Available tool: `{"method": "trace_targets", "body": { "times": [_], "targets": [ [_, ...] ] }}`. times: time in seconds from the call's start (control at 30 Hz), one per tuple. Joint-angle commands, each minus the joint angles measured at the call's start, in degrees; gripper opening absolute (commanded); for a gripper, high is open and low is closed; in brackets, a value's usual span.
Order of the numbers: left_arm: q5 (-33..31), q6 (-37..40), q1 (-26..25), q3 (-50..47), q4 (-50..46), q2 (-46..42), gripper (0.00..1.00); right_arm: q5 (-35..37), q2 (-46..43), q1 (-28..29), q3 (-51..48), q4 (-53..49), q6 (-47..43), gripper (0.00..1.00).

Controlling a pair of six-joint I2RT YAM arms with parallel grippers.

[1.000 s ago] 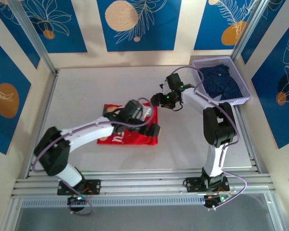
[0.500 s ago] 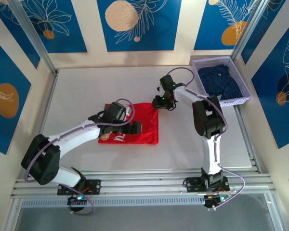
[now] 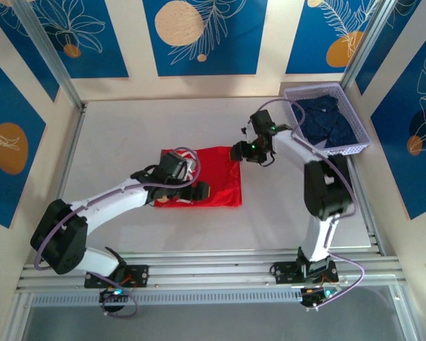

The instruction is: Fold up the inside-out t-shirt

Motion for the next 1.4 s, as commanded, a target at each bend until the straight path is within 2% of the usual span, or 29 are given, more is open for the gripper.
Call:
{"method": "trace_targets", "body": {
  "times": [0.0, 0.13, 0.23, 0.6, 0.77, 0.83, 1.0, 1.1, 1.23, 1.37],
  "targets": [
    [-3.2, 0.4, 2.6, 1.4, -0.8, -0.6, 0.94, -7.3, -7.2, 1.8, -9.0, 1.0, 3.9, 0.65],
    [-2.9, 1.2, 4.9, 1.6, -0.8, -0.5, 0.94, -10.9, -8.2, 3.8, -14.9, 5.6, 6.8, 0.6],
    [-2.7, 1.9, 5.8, 2.1, -1.7, -0.1, 0.94, -9.4, -5.6, 4.6, -14.2, 5.5, 6.4, 0.53],
    [-3.7, 3.1, 8.0, 1.3, -3.0, -1.4, 0.94, -0.2, -7.5, 3.6, -18.3, 1.3, 6.3, 0.08],
    [-4.2, 4.2, 8.8, 2.0, -4.1, -1.6, 0.94, 0.7, -7.9, 2.6, -21.0, 1.2, 7.4, 0.02],
    [-4.4, 4.6, 8.8, 2.3, -4.6, -1.5, 0.94, 0.9, -8.7, 2.4, -21.7, 1.2, 7.7, 0.03],
    [-4.2, 5.3, 8.8, 2.6, -5.2, -0.5, 0.94, 2.0, -10.2, 2.4, -19.3, -0.6, 7.7, 0.32],
    [-2.5, 5.9, 8.8, 3.2, -4.5, -0.2, 0.94, 3.1, -12.3, 3.6, -17.6, -0.6, 7.8, 0.39],
    [1.5, 7.4, 8.8, 5.2, -2.6, 2.5, 0.94, 3.5, -14.3, 6.7, -17.3, 2.1, 9.6, 0.42],
    [0.8, 6.9, 10.8, 8.9, -3.4, 9.0, 0.94, -2.2, -12.6, 8.7, -18.9, 8.2, 15.0, 0.39]
  ]
}}
